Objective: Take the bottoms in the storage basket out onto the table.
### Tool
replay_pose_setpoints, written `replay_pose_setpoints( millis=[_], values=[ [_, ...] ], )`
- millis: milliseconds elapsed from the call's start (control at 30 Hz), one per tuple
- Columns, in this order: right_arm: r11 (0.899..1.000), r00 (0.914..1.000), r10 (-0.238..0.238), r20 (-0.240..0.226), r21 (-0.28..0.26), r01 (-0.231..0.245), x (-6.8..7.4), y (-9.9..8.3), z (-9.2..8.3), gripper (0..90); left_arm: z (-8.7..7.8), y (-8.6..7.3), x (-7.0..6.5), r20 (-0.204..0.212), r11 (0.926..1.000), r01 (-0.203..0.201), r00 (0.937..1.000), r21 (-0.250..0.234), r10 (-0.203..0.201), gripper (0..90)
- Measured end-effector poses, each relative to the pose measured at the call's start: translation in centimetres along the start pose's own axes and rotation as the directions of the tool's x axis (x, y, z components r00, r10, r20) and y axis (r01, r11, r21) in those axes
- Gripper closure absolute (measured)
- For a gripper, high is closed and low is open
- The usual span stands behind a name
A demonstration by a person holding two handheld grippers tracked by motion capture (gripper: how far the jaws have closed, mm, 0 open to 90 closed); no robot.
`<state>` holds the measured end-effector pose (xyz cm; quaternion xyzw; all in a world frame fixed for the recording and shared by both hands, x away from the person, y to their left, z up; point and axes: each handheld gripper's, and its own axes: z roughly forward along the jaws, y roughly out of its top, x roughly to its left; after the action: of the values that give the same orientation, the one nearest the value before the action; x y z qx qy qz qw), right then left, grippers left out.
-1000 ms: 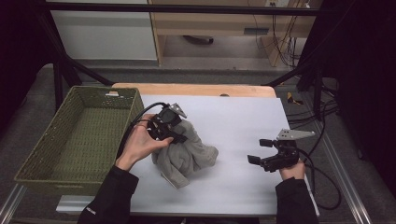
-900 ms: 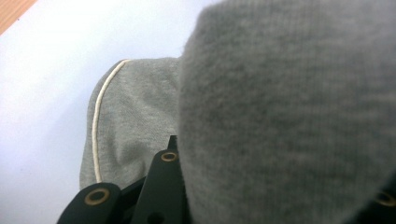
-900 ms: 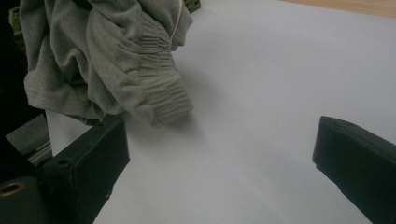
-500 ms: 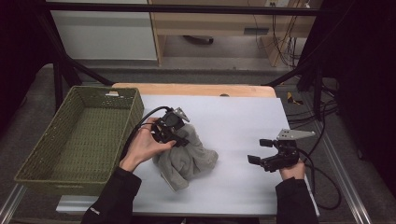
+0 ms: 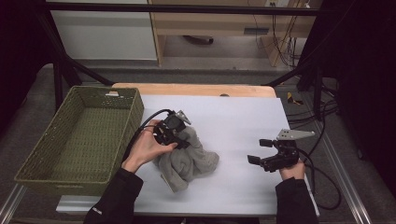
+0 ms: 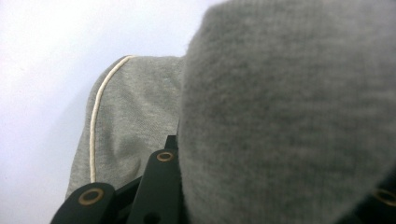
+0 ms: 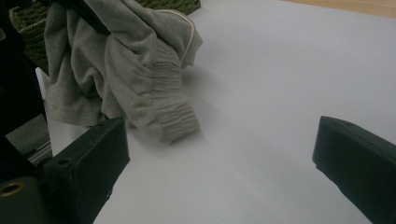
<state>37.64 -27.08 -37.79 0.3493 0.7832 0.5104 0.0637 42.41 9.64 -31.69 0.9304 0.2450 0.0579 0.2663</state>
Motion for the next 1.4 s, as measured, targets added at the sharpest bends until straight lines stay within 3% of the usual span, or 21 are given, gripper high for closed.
replay_pose_setpoints(
  millis=[333, 600, 867, 1067, 1400],
  values=[
    [1.000, 1.0000, 0.001, -0.001, -0.001, -0.001, 0.0, 0.0, 0.0, 4.2, 0.6, -0.5, 0.4, -0.013, 1.0000, 0.007, 0.9999, -0.002, -0.007, 59.8],
    [1.000, 1.0000, 0.000, -0.001, 0.000, 0.000, 0.0, 0.0, 0.0, 4.2, 0.3, -0.7, 0.6, -0.039, 0.9989, 0.010, 0.9992, -0.046, -0.012, 29.5],
    [1.000, 1.0000, -0.002, -0.002, 0.000, 0.002, 0.0, 0.0, 0.0, 4.2, -0.6, -0.8, 0.6, -0.064, 0.9961, 0.026, 0.9974, -0.085, -0.031, 7.5],
    [1.000, 1.0000, 0.000, -0.002, 0.002, 0.000, 0.0, 0.0, 0.1, 4.1, -1.8, -0.9, 0.5, -0.098, 0.9928, 0.042, 0.9938, -0.112, -0.053, 3.0],
    [1.000, 1.0000, 0.000, -0.004, 0.001, 0.000, 0.0, 0.0, 0.0, 4.2, -3.9, -1.3, 0.0, -0.089, 0.9865, 0.041, 0.9945, -0.159, -0.055, 3.0]
  ],
)
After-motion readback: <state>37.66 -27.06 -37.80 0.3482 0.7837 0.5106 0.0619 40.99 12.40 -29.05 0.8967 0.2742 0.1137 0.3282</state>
